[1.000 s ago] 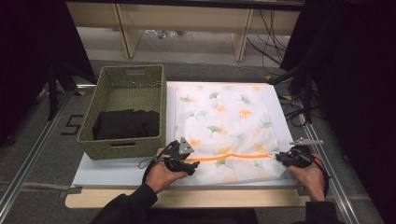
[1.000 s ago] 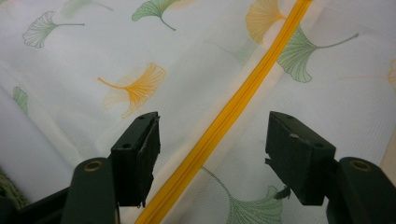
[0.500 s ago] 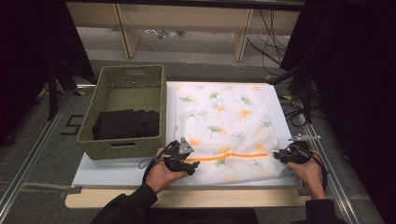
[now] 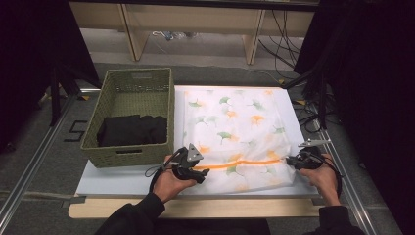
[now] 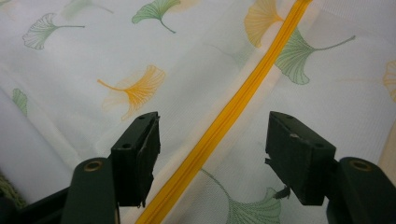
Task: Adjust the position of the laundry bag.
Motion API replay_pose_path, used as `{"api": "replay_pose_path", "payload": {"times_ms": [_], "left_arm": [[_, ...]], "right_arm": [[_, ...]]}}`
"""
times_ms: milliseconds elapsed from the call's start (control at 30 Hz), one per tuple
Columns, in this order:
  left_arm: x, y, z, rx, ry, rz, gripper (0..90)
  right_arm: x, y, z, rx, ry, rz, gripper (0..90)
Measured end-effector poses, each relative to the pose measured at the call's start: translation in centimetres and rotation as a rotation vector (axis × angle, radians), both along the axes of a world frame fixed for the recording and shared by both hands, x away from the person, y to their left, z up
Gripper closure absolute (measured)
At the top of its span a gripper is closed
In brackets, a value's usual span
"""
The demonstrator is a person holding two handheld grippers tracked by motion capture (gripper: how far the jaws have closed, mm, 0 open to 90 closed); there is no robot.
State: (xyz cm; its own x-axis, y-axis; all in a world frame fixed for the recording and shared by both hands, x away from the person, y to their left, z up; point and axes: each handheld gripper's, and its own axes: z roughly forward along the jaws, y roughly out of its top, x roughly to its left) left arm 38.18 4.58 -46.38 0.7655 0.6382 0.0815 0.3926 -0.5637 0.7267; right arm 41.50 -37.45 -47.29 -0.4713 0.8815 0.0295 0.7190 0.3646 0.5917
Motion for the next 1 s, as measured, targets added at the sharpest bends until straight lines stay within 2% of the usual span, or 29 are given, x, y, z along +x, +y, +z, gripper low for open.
{"api": "replay_pose_path", "payload": {"times_ms": [33, 133, 200, 233, 267, 300, 333, 367, 400, 433, 467, 533, 567, 600, 633, 667, 700, 733, 767, 800, 867, 933, 967, 1000], "left_arm": [[-0.1, -0.1, -0.1, -0.007, 0.006, 0.002, 35.0], [0.0, 0.0, 0.0, -0.002, -0.002, -0.002, 35.0], [0.1, 0.0, 0.0, -0.015, 0.005, 0.003, 35.0], [0.2, 0.1, 0.1, -0.012, -0.002, -0.002, 35.0], [0.2, 0.2, 0.2, -0.018, 0.002, 0.0, 35.0], [0.2, 0.2, 0.2, -0.018, 0.002, 0.0, 35.1], [0.3, 0.1, 0.2, -0.042, 0.006, 0.009, 35.1], [0.3, 0.1, 0.2, -0.041, 0.003, 0.003, 35.1], [0.4, -0.1, 0.2, -0.066, 0.009, 0.019, 35.1], [0.4, -0.4, 0.2, -0.08, 0.016, 0.017, 35.1], [0.4, -0.4, 0.3, -0.071, 0.013, 0.004, 35.0], [0.4, -0.9, 0.4, -0.079, 0.012, 0.005, 35.0], [0.4, -0.9, 0.4, -0.079, 0.012, 0.005, 35.0], [0.3, -1.2, 0.5, -0.083, 0.008, -0.001, 35.0], [0.3, -1.4, 0.6, -0.088, 0.006, -0.015, 35.1], [0.3, -1.5, 0.7, -0.089, 0.008, -0.017, 35.0], [0.2, -1.7, 0.7, -0.103, 0.003, -0.019, 35.0], [0.2, -1.7, 0.8, -0.1, -0.006, -0.028, 35.1], [0.1, -1.8, 0.8, -0.108, 0.002, -0.025, 35.1], [0.1, -1.8, 0.9, -0.107, -0.001, -0.03, 35.1], [0.1, -1.9, 0.9, -0.119, -0.003, -0.024, 35.1], [0.1, -2.0, 1.1, -0.12, -0.004, -0.027, 34.8], [0.1, -2.0, 1.2, -0.12, -0.007, -0.025, 34.8], [0.0, -2.2, 1.2, -0.131, -0.005, -0.031, 34.8]], "right_arm": [[-0.1, 0.3, 0.0, 0.024, 0.001, -0.02, 85.4], [0.0, 0.2, -0.1, 0.002, -0.02, 0.0, 86.0], [0.1, 0.0, 0.3, -0.009, -0.059, 0.035, 86.2], [0.0, 0.1, 0.5, -0.005, -0.072, 0.027, 86.2], [-0.4, 0.1, 1.2, -0.001, -0.058, 0.016, 86.2], [-0.4, 0.1, 1.2, -0.001, -0.058, 0.016, 86.2], [-0.5, 0.0, 1.5, 0.0, -0.085, 0.022, 86.2], [-1.0, -0.1, 2.5, 0.015, -0.12, 0.024, 86.2], [-1.0, -0.1, 2.5, 0.015, -0.12, 0.024, 86.2], [-1.2, -0.1, 3.3, 0.014, -0.146, 0.031, 86.2], [-1.2, -0.2, 3.5, -0.003, -0.174, 0.047, 86.2], [-1.5, 0.0, 4.1, 0.002, -0.171, 0.046, 86.2], [-1.5, -0.1, 4.2, -0.012, -0.195, 0.07, 86.2], [-1.8, 0.1, 4.4, 0.0, -0.189, 0.048, 86.2], [-1.9, 0.2, 4.8, 0.001, -0.174, 0.048, 86.2], [-1.8, 0.1, 5.0, -0.019, -0.204, 0.07, 86.2], [-1.9, 0.2, 5.1, -0.021, -0.204, 0.064, 86.2], [-1.9, 0.3, 5.4, -0.038, -0.213, 0.082, 86.1], [-1.9, 0.4, 5.5, -0.043, -0.226, 0.088, 86.1], [-2.1, 0.5, 5.6, -0.045, -0.211, 0.083, 86.1], [-2.1, 0.7, 5.9, -0.055, -0.225, 0.083, 86.1], [-2.2, 0.9, 6.0, -0.037, -0.233, 0.07, 86.1], [-2.3, 0.9, 6.3, -0.027, -0.221, 0.063, 86.1], [-2.2, 0.7, 6.3, -0.05, -0.252, 0.089, 86.1]]}}
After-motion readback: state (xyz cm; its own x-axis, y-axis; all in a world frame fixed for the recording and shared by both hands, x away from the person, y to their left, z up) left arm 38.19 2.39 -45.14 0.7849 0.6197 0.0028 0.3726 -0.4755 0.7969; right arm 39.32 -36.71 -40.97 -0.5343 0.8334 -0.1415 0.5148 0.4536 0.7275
